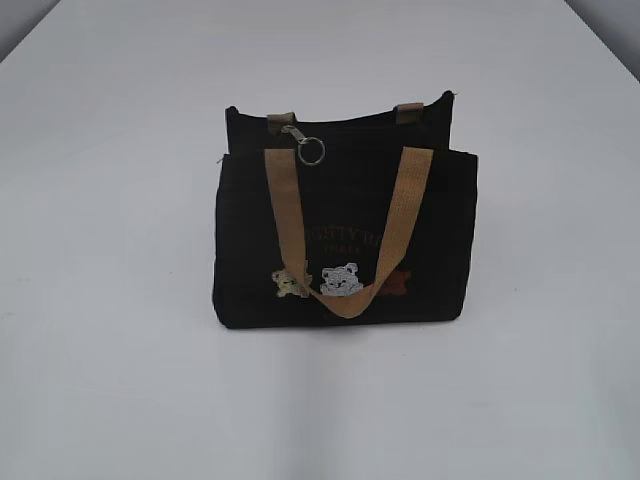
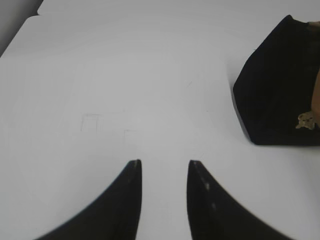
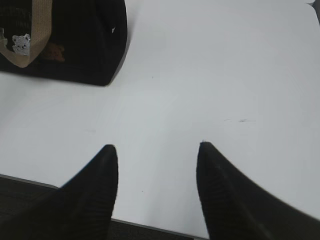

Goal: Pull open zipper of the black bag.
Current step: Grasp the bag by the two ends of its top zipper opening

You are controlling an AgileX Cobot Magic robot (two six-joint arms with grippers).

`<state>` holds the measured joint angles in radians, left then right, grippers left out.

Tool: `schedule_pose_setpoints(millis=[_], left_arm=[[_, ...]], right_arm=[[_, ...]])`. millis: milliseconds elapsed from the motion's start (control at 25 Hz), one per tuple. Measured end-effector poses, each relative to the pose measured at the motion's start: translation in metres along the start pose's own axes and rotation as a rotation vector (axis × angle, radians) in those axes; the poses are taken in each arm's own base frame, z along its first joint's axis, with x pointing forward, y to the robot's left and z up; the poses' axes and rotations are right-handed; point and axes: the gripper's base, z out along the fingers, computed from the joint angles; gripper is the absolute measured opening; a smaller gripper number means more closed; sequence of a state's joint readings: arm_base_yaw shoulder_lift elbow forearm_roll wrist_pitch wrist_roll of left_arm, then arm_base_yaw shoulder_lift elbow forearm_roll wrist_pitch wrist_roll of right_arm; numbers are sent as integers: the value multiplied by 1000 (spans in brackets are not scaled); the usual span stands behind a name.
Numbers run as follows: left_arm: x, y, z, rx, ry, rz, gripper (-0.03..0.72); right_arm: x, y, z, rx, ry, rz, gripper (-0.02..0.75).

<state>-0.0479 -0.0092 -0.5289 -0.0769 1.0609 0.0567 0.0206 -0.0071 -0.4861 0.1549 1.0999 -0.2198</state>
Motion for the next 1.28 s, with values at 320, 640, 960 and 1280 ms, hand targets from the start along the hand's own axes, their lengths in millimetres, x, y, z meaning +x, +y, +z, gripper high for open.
schedule_pose_setpoints(millis=[320,640,960,1280], left_arm=[[0,0,0,0,0,0,237],[0,0,0,0,0,0,237],[-18,-12,9,139,-38,34,244],[-90,-35,118,471,-293,390,356]], right_arm=[[0,0,0,0,0,0,400],[0,0,0,0,0,0,400],[0,0,0,0,0,0,400],[0,0,0,0,0,0,400]])
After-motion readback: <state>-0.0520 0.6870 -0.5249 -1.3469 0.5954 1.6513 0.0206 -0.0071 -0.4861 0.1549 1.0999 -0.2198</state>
